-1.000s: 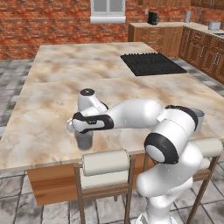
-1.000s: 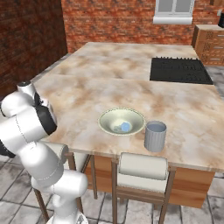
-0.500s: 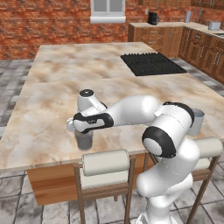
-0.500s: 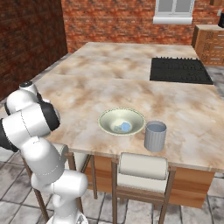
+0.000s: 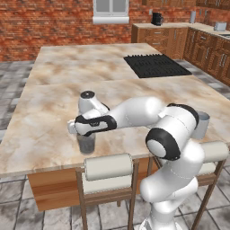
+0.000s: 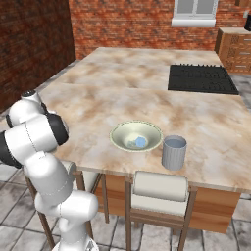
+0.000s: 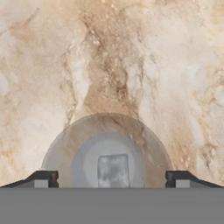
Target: There are four ice cubes in the ice bowl. Place two ice cubes in each glass of water.
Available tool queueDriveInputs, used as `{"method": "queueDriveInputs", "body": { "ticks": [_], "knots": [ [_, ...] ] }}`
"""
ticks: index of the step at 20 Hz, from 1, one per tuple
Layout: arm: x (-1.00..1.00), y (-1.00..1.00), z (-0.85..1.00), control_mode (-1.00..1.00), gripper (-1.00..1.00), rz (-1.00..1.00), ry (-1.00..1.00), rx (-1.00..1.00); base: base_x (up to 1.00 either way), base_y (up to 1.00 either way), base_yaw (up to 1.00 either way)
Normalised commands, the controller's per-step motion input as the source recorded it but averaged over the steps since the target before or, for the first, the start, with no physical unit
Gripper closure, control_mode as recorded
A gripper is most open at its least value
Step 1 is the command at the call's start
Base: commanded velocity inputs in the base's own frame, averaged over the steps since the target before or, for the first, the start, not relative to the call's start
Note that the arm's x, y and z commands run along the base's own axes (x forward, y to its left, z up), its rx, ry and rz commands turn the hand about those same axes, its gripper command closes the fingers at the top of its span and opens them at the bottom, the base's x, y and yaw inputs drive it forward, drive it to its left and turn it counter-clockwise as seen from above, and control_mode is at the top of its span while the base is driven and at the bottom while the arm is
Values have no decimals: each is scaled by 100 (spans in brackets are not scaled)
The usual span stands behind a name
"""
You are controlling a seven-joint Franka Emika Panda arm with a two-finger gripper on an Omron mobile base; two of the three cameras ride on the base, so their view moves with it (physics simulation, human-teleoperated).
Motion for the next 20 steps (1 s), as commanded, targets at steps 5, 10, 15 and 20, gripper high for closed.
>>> {"method": "queueDriveInputs", "body": {
  "ticks": [5, 10, 15, 20],
  "knots": [
    [-36, -15, 56, -100, -100, 0, -5, 7, 0, 0, 0],
    [-66, -74, 54, -100, -100, -3, -4, 9, 0, 0, 0],
    [-58, -100, 3, -100, -100, -25, 0, 0, 0, 0, 0],
    [-54, -100, 0, -100, -100, -31, -1, 0, 0, 0, 0]
  ]
}}
